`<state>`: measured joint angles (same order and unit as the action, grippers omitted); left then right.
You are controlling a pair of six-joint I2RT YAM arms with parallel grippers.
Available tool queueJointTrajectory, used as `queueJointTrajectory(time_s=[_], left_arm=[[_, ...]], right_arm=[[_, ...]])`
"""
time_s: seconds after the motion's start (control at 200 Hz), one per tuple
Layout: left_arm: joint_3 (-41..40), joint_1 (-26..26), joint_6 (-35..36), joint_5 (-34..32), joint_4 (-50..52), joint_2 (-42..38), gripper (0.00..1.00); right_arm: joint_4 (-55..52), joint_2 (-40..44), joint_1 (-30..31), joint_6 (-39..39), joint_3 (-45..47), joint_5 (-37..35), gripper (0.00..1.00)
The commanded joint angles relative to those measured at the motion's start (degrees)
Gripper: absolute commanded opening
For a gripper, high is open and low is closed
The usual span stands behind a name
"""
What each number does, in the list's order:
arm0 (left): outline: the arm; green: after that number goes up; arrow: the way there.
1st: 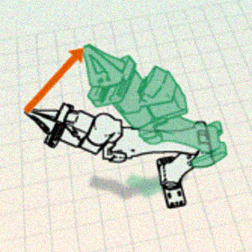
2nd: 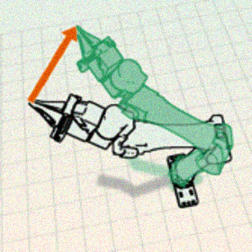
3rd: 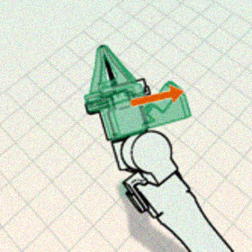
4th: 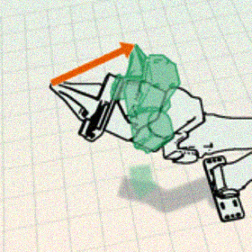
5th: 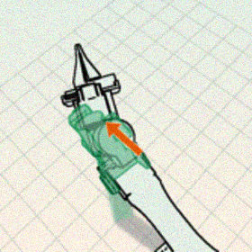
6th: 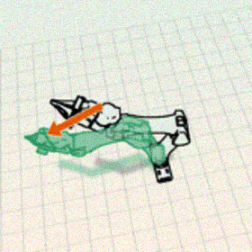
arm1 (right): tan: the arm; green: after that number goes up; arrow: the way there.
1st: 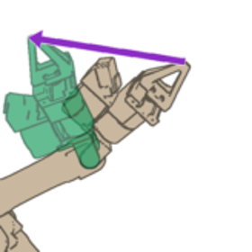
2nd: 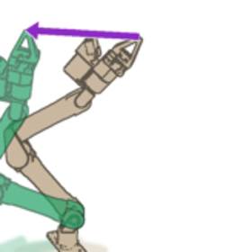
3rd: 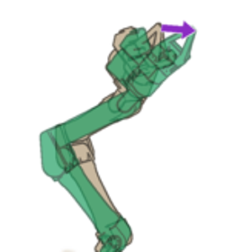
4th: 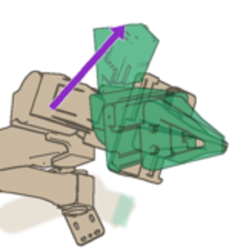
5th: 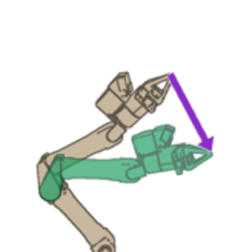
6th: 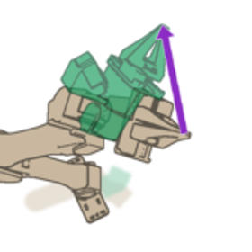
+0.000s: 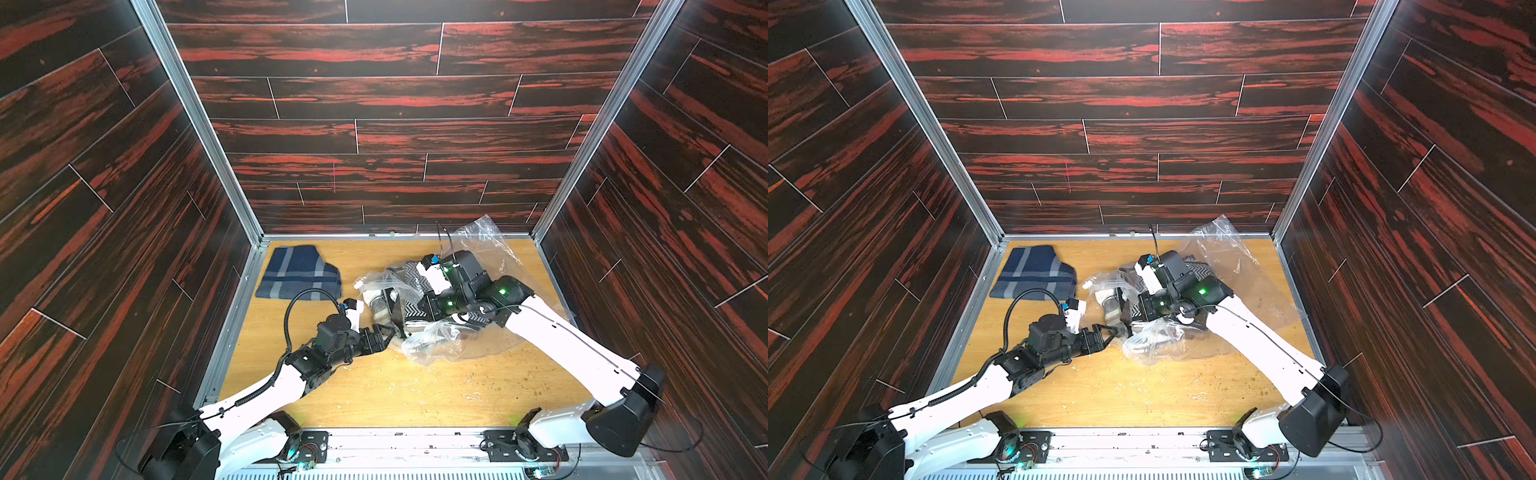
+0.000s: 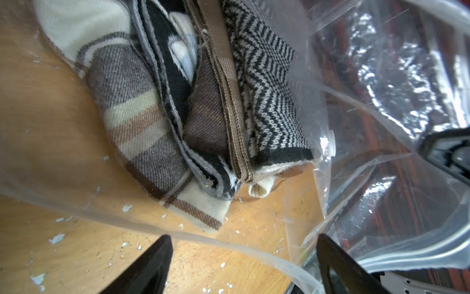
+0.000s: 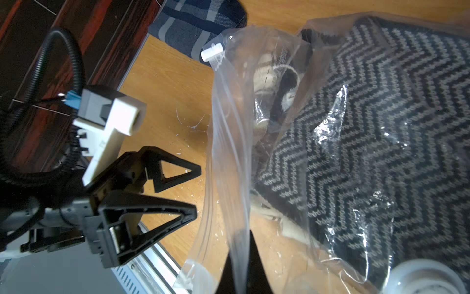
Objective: Take the scarf out of the vacuum bag
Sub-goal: Take out the scarf from the vacuum bag.
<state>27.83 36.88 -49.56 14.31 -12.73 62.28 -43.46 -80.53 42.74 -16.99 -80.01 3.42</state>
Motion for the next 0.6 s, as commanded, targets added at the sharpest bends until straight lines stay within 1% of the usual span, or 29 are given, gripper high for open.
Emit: queueJointTrajectory(time_s=[0.0, 0.17, 0.296, 0.406, 0.461, 0.591], left_arm=[[0.75, 0.29, 0.16, -2.08, -2.38, 2.09, 0.90], [4.12, 1.21, 1.20, -2.09, -2.72, 6.39, 0.89], [5.84, 1.64, 1.12, -1.22, -4.52, 10.04, 0.89], [7.55, 2.40, 0.87, 0.61, -5.99, 13.20, 0.85], [7.60, 3.18, 0.70, 0.12, -6.57, 13.60, 0.84], [6.47, 5.34, 0.61, -3.43, -7.02, 12.08, 0.84]], right_arm=[[-2.98, 3.10, 0.08, -0.64, 1.91, 2.10, 0.00], [-6.21, 5.15, 0.13, 0.31, 2.44, 1.66, 0.00], [-7.21, 5.16, 0.11, 0.45, 1.87, 1.94, 0.00], [-6.80, 4.67, 0.13, 0.32, 1.60, 1.41, 0.00], [-5.98, 4.35, 0.14, 0.07, 1.44, 1.06, 0.00], [-4.36, 2.64, 0.06, -0.91, -0.28, -1.18, 0.00]])
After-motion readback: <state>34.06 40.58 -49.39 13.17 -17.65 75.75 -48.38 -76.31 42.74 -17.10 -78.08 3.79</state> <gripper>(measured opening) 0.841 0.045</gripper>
